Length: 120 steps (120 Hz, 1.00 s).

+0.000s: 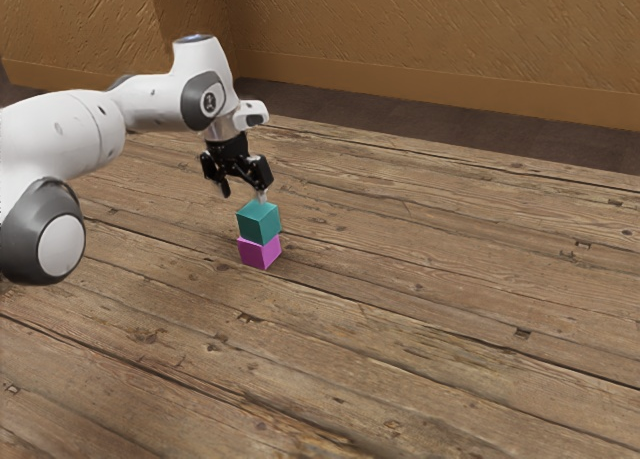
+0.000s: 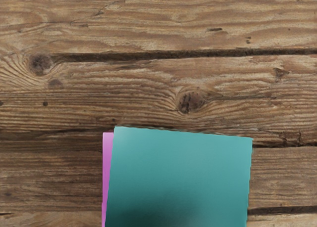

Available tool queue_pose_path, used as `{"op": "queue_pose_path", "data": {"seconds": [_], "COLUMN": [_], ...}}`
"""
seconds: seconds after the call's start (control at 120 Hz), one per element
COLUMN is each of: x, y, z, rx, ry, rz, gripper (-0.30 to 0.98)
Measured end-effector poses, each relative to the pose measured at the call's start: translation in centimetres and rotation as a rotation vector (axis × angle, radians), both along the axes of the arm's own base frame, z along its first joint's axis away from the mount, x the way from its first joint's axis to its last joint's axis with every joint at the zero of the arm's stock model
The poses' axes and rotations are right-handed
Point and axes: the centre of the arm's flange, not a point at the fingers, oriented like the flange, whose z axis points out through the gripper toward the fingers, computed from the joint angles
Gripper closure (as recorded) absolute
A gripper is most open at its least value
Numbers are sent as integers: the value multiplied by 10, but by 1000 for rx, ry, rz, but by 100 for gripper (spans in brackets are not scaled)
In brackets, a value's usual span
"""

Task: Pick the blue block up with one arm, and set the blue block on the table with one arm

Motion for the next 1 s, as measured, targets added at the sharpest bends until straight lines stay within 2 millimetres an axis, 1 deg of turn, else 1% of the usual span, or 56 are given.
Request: {"op": "queue_pose_path", "data": {"seconds": [0.208,0.35,0.575,0.617,0.717,0.775,0.842,0.9,0.942,0.967,1.0], "x": [3,4,6,6,7,6,5,-2,-15,-23,-36], "y": [-2,-3,-2,-2,-2,-1,0,-3,-6,-8,-8], "z": [-28,-43,-58,-59,-58,-49,-27,11,37,48,58], "rx": [-10,-16,-17,-17,-15,-8,6,26,36,40,42], "ry": [28,37,40,39,35,25,4,-26,-35,-35,-25], "rz": [-6,-6,-5,-5,-5,-5,-7,-15,-21,-23,-24], "gripper": [0,0,0,5,27,36,41,43,42,41,41]}}
